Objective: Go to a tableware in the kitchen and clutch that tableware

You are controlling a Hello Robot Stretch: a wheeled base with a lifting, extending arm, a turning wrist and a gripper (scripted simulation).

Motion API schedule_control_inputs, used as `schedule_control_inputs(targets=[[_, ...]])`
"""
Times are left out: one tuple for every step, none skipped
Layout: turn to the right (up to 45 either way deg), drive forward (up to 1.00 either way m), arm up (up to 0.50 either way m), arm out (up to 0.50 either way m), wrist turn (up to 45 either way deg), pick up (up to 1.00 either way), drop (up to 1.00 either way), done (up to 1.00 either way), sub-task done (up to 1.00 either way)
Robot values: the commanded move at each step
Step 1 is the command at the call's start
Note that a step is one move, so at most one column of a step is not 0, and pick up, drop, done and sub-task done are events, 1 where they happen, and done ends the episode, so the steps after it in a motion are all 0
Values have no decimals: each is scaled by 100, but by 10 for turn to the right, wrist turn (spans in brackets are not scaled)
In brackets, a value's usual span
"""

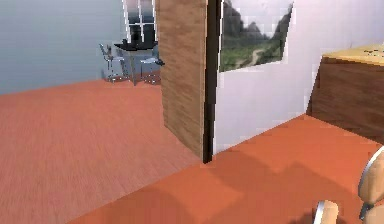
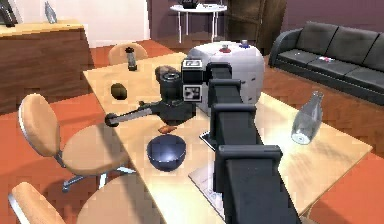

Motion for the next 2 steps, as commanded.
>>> schedule_control_inputs(targets=[[0, 0, 0, 0, 270, 0, 0, 0, 0], [0, 0, -28, 0, 0, 0, 0, 0, 0]])
